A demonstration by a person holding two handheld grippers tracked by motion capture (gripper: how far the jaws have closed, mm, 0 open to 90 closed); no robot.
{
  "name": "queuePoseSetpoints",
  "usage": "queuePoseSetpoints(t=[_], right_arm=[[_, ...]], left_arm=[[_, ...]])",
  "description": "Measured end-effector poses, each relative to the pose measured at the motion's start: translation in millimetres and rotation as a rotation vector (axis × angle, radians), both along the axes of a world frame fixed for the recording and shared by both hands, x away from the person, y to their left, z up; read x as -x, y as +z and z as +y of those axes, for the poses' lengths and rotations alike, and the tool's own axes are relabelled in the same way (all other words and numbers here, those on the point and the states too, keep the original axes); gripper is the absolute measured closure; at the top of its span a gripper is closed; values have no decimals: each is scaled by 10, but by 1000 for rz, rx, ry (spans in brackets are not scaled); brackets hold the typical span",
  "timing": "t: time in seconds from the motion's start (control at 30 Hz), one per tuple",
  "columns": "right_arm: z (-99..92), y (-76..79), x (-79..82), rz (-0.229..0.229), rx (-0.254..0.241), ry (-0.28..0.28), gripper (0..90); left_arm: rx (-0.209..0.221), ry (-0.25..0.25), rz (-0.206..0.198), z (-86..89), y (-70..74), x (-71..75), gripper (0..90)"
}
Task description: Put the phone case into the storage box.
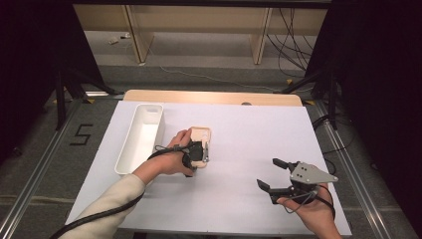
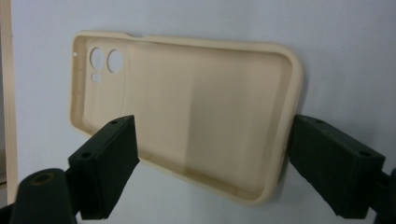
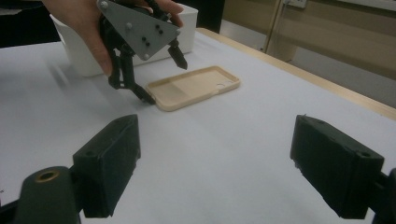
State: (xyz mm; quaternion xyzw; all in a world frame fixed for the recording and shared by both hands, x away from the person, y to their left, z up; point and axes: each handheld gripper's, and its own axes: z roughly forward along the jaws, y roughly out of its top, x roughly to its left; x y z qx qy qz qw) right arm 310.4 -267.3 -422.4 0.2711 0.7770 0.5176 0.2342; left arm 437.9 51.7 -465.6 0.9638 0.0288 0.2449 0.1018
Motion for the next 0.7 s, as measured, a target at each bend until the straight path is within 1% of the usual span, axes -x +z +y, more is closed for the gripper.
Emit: queuePoseSetpoints(t=[0.03,0.13,0.2,0.23,0.33,0.4,0.43,0.47,0.5,0.53,0.57,0.63,0.7], right_arm=[[-6,4,1,8,4,7,172],[1,0,1,5,2,8,172],[-1,3,3,13,8,14,172],[1,1,4,16,6,15,172],[5,1,2,6,13,14,172],[8,2,7,13,10,16,172],[8,2,8,14,11,16,172],[8,2,8,14,11,16,172],[8,2,8,15,12,16,172],[16,-6,4,5,4,11,172],[16,-6,4,7,5,13,172],[19,-7,5,5,5,13,172],[19,-6,7,7,6,14,172]], left_arm=[[-2,1,1,0,0,-2,157],[-1,-4,6,-1,0,-4,175],[-5,-19,12,-4,1,-1,186],[-6,-14,20,-7,0,5,196],[-14,-23,30,-12,7,7,225],[-14,-25,35,-11,9,6,233],[-14,-27,40,-11,11,5,263],[-15,-28,43,-11,13,6,263],[-17,-32,46,-11,15,6,286],[-19,-46,59,-10,17,10,303],[-21,-52,64,-11,19,14,327],[-23,-52,68,-13,20,16,358],[-27,-54,84,-14,24,27,402]])
